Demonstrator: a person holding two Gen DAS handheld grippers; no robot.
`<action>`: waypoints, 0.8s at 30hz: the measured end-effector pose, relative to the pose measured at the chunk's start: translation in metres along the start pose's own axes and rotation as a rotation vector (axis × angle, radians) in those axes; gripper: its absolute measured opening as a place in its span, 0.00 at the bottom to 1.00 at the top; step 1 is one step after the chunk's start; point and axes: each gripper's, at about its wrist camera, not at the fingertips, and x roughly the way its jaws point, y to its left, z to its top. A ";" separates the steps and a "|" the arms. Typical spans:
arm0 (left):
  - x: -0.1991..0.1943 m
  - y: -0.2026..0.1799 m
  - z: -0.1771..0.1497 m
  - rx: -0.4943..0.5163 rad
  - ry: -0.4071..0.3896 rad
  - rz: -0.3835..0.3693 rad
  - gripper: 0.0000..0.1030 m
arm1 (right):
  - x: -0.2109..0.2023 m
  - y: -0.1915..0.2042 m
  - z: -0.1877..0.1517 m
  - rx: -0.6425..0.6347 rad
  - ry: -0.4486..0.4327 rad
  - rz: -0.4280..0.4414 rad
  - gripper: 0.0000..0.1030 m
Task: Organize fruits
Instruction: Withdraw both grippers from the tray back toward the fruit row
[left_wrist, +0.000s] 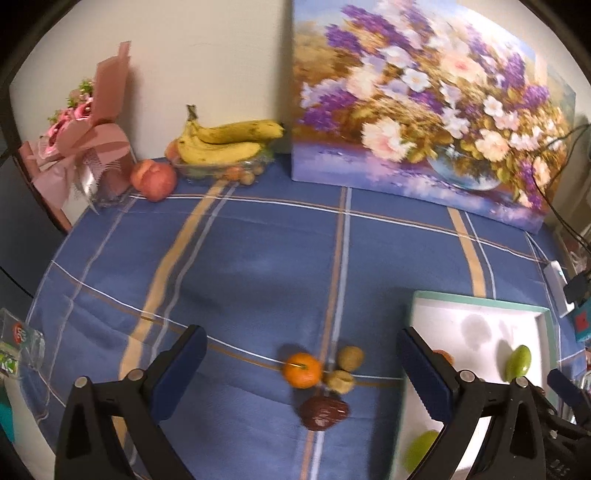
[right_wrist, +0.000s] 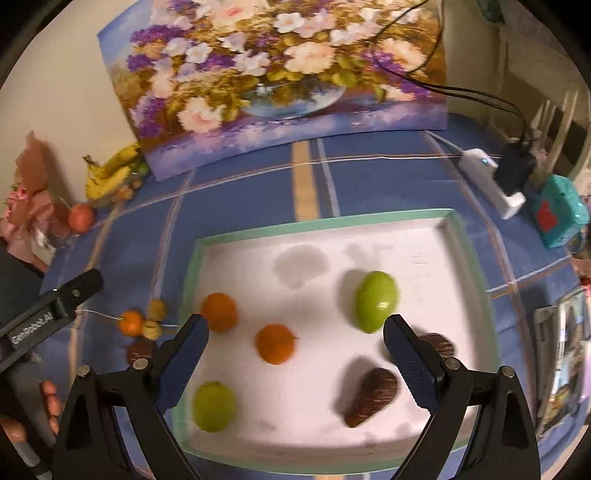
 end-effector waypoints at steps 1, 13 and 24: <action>0.000 0.005 0.001 -0.006 -0.005 -0.001 1.00 | 0.000 0.004 0.000 -0.010 -0.007 0.004 0.93; -0.013 0.076 0.010 -0.083 -0.062 -0.045 1.00 | 0.001 0.057 0.003 -0.055 -0.054 0.145 0.93; -0.015 0.110 0.008 -0.174 -0.032 -0.115 1.00 | 0.015 0.105 0.005 -0.126 -0.012 0.173 0.72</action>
